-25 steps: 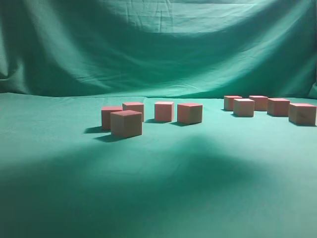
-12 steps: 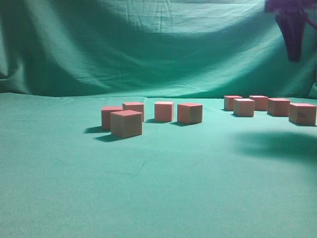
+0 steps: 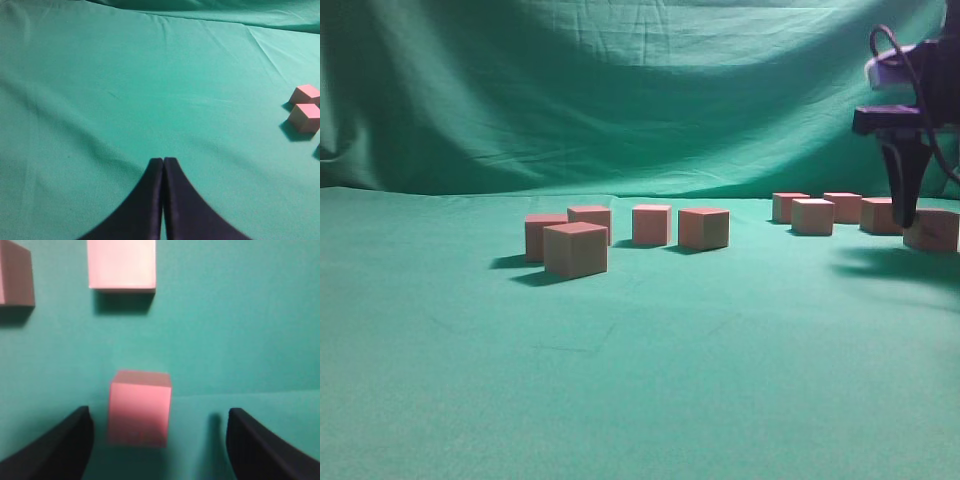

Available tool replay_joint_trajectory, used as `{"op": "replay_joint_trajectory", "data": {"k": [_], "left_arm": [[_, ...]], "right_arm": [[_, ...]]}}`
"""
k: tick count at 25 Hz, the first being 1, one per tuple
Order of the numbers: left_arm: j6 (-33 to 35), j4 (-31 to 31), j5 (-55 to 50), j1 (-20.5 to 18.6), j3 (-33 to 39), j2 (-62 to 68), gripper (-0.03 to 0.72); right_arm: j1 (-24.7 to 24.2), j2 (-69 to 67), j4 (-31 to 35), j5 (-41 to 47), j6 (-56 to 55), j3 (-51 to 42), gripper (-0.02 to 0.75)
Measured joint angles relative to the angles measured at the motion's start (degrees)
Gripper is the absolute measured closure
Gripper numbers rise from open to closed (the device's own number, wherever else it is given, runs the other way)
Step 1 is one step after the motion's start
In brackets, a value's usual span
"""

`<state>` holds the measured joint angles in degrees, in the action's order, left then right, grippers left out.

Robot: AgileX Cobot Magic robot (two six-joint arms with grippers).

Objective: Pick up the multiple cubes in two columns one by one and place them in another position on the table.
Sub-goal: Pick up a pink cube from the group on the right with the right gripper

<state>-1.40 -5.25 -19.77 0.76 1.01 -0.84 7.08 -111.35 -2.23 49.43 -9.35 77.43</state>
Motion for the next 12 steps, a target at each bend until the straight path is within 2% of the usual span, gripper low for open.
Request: {"op": "replay_joint_trajectory", "data": {"k": [6,12], "left_arm": [[0.0,0.0,0.0,0.0,0.0,0.0,0.688],[0.0,0.0,0.0,0.0,0.0,0.0,0.688]], "right_arm": [[0.0,-3.4,0.2,-2.0,0.0,0.0,0.188],[0.0,-3.5,0.5,-3.0,1.4,0.0,0.398]]}}
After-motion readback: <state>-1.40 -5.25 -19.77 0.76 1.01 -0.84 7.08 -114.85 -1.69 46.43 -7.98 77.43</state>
